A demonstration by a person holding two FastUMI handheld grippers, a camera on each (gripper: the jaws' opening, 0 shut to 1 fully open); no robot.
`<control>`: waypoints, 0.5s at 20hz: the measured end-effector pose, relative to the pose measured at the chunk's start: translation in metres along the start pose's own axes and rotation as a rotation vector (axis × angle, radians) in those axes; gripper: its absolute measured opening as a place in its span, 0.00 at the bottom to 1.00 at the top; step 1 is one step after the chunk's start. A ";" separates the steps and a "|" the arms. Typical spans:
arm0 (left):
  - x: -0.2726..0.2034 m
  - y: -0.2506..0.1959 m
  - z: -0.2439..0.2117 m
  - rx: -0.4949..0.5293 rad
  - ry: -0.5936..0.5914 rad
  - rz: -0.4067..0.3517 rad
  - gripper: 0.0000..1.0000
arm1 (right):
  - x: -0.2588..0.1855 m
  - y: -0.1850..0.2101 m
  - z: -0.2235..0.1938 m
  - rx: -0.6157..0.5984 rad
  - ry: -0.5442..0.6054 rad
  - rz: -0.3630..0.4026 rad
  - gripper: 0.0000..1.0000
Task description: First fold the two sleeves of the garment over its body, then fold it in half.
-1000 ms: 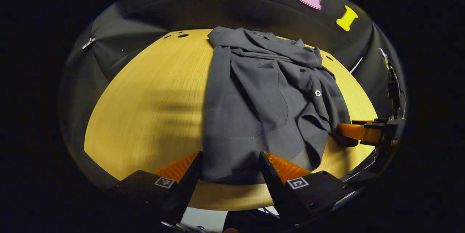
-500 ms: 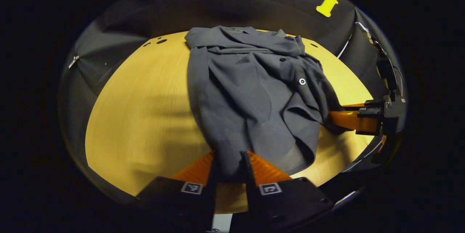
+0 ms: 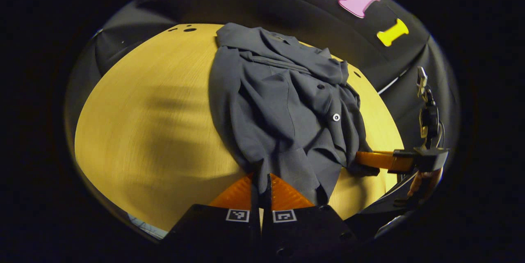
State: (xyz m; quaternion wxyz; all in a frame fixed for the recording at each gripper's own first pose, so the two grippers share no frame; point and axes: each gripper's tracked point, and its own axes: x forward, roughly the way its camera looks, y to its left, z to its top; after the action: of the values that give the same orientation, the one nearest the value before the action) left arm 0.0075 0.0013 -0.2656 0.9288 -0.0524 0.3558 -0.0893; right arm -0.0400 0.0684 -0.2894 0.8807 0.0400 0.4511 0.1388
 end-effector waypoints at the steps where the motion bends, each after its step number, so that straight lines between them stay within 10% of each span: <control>1: -0.004 -0.001 0.003 -0.024 -0.010 -0.001 0.06 | -0.003 0.001 0.004 -0.013 -0.006 0.008 0.08; 10: -0.047 -0.015 0.059 -0.147 -0.103 -0.027 0.06 | -0.025 0.013 0.048 -0.010 -0.074 0.067 0.08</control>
State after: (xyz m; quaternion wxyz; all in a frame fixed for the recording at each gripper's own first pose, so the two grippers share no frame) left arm 0.0112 -0.0015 -0.1891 0.9383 -0.1299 0.3122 -0.0726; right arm -0.0175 0.0761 -0.2388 0.8919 0.0558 0.4157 0.1691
